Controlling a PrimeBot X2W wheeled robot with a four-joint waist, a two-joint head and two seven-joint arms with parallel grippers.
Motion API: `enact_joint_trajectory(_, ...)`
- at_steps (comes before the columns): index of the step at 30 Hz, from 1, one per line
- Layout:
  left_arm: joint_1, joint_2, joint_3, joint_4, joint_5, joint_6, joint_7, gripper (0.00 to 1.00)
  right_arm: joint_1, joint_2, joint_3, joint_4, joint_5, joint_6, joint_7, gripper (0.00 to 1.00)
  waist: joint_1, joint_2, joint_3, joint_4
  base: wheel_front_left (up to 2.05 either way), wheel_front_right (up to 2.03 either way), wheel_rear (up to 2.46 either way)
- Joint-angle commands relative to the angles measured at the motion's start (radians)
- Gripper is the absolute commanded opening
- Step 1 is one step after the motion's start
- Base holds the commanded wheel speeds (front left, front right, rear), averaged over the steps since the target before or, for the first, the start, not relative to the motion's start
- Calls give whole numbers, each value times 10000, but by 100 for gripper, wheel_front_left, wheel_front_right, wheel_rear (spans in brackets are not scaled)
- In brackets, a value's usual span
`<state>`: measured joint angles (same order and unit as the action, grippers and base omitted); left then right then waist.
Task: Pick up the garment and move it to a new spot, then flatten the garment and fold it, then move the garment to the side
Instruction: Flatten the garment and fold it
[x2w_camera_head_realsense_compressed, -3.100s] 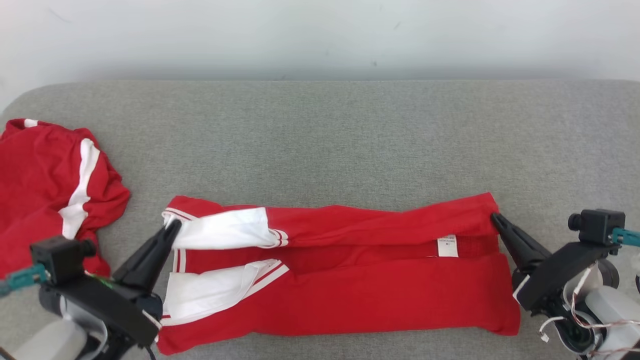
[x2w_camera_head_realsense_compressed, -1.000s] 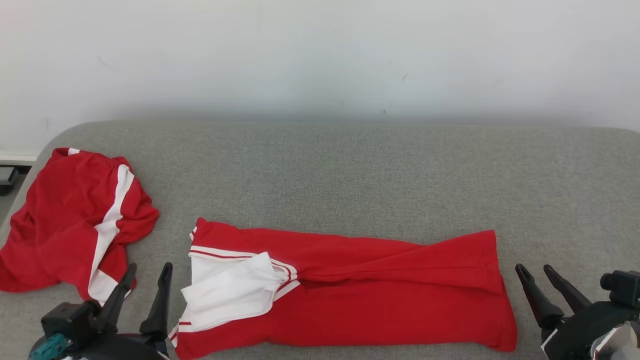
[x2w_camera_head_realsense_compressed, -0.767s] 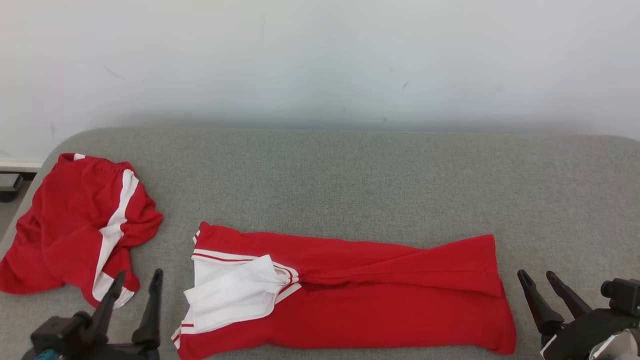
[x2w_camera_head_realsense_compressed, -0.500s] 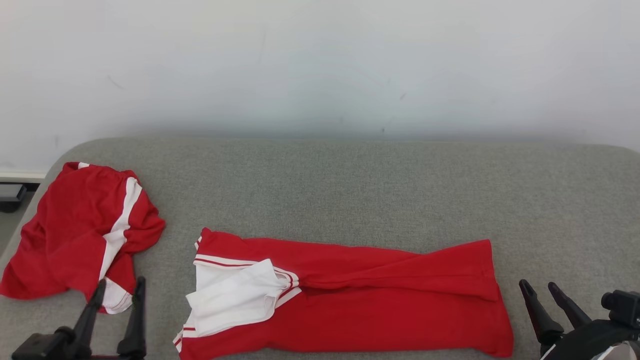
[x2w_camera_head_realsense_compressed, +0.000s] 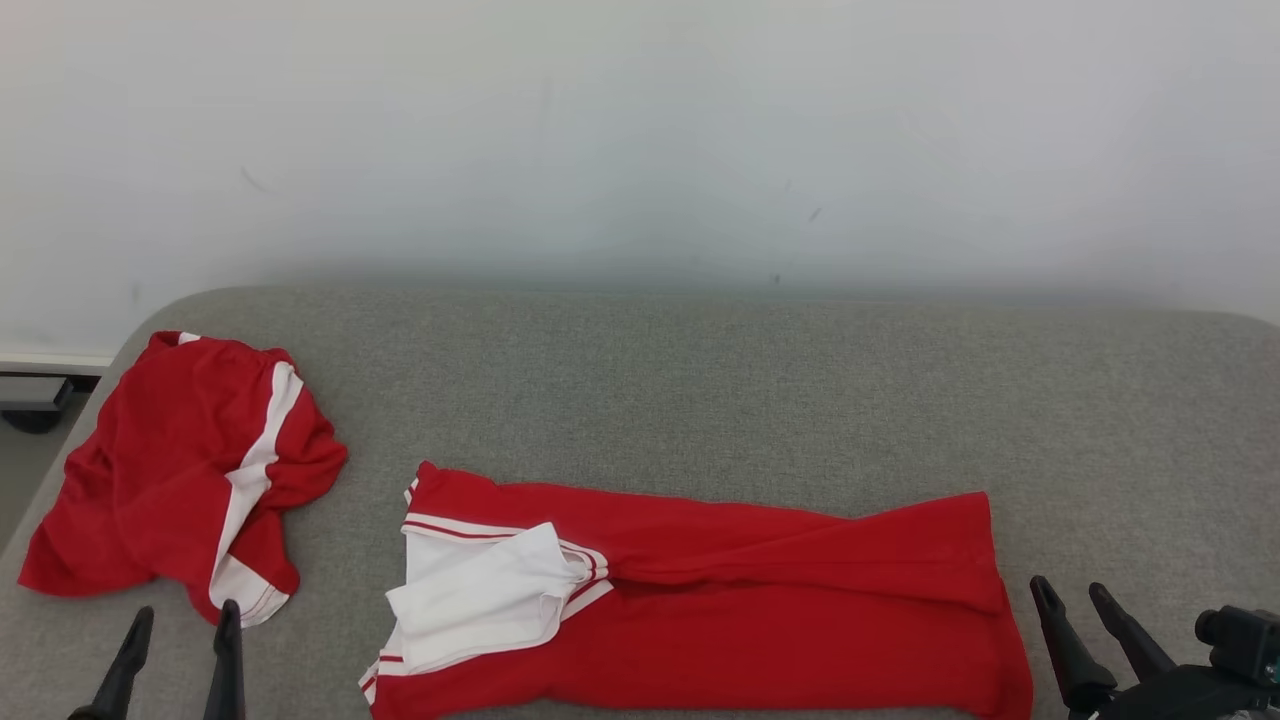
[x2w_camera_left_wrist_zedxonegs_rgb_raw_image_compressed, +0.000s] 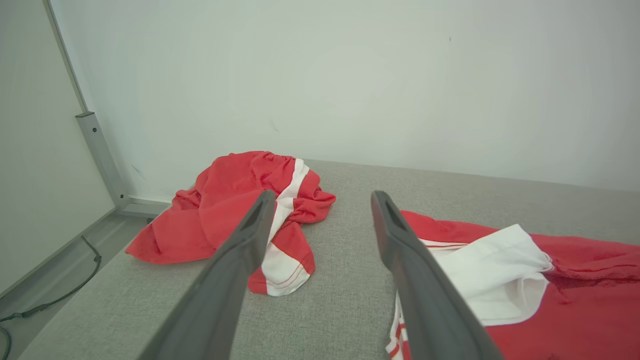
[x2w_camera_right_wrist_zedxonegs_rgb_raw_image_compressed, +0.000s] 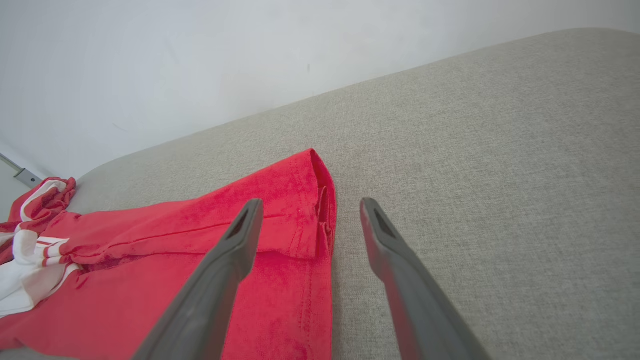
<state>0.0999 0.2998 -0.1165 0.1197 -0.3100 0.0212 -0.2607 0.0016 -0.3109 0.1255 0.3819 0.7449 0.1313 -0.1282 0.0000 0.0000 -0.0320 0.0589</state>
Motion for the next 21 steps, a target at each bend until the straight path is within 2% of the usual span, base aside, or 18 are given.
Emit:
enact_joint_trajectory(1,129,164,49,38,192,74,-25,100,128,61,-137,-108,-155,-5,57,100,0,0,-40,18,0,0,0)
enact_joint_trajectory(5,252,363,94,75,376,313,82,100,347,324,-569,-498,-654,-5,356,100,0,0,-108,25,0,0,0)
enact_joint_trajectory(10,248,275,298,-220,159,482,32,100,534,625,-1070,-970,-1239,-5,634,100,0,0,-127,82,0,0,0)
enact_joint_trajectory(21,268,48,360,-585,1,467,-35,100,472,1157,-1503,-1384,-2238,-5,1011,100,0,0,-116,111,0,0,0)
